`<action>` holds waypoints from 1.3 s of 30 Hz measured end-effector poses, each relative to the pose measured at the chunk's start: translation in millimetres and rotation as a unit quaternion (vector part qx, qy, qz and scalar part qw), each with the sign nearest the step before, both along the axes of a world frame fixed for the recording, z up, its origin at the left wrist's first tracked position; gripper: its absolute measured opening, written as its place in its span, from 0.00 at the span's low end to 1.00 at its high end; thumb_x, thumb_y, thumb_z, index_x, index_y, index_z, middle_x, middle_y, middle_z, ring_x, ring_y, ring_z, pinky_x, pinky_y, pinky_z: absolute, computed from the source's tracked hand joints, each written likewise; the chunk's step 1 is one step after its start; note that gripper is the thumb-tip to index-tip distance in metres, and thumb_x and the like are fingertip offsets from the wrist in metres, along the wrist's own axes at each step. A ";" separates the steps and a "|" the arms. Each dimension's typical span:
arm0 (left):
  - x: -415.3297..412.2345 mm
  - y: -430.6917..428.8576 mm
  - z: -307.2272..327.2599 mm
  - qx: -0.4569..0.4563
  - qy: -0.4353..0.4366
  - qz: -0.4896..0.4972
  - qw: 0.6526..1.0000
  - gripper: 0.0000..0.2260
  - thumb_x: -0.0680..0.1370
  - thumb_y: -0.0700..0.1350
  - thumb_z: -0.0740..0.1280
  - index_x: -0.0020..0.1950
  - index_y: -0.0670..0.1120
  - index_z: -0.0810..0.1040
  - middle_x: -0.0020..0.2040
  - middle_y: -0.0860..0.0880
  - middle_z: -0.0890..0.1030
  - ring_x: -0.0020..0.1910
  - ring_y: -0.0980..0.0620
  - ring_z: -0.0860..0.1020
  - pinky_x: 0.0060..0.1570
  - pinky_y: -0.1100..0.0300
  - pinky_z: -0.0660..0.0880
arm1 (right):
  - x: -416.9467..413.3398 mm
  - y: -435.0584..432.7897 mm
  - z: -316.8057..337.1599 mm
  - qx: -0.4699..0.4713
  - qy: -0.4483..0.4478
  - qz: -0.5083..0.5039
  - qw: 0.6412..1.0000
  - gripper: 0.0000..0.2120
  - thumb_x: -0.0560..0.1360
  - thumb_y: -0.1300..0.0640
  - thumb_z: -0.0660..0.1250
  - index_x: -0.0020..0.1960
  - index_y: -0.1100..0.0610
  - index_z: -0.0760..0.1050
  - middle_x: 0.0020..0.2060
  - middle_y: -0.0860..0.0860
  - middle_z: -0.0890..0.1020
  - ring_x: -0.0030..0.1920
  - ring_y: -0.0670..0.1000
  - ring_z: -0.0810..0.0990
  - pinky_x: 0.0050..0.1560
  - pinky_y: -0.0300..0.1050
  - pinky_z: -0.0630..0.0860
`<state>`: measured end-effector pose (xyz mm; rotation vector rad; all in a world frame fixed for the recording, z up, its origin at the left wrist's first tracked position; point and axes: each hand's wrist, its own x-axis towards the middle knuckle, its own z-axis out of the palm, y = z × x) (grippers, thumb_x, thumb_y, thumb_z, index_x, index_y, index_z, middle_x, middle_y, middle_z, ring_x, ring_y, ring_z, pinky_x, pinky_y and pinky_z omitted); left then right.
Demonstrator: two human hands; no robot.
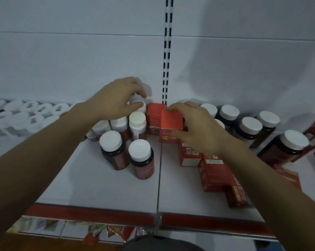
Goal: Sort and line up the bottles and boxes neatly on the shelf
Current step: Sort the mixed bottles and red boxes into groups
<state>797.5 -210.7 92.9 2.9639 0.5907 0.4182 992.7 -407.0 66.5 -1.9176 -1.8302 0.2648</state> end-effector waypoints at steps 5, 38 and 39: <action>-43.6 -3.9 -2.0 -0.052 -0.013 0.043 0.998 0.12 0.78 0.52 0.68 0.58 0.49 0.82 0.53 0.48 0.82 0.50 0.50 0.80 0.54 0.48 0.76 | -15.1 18.0 -12.1 -0.015 -0.035 -0.013 0.999 0.32 0.74 0.51 0.75 0.75 0.53 0.68 0.67 0.52 0.74 0.66 0.53 0.74 0.65 0.45 0.71; -121.2 -3.9 -27.3 -0.134 -0.199 0.141 0.961 0.10 0.79 0.42 0.70 0.59 0.50 0.82 0.54 0.52 0.82 0.53 0.56 0.80 0.52 0.62 0.74 | -24.9 28.8 -7.7 -0.015 -0.028 0.019 0.999 0.29 0.74 0.49 0.76 0.72 0.53 0.72 0.69 0.53 0.72 0.62 0.47 0.73 0.64 0.38 0.66; -122.9 -4.2 -30.4 -0.135 -0.195 0.140 0.961 0.10 0.79 0.42 0.70 0.59 0.50 0.82 0.54 0.52 0.82 0.53 0.56 0.80 0.51 0.59 0.74 | -26.4 31.0 -3.7 -0.003 -0.026 0.015 1.000 0.26 0.75 0.50 0.75 0.71 0.53 0.73 0.66 0.53 0.74 0.60 0.47 0.74 0.62 0.38 0.66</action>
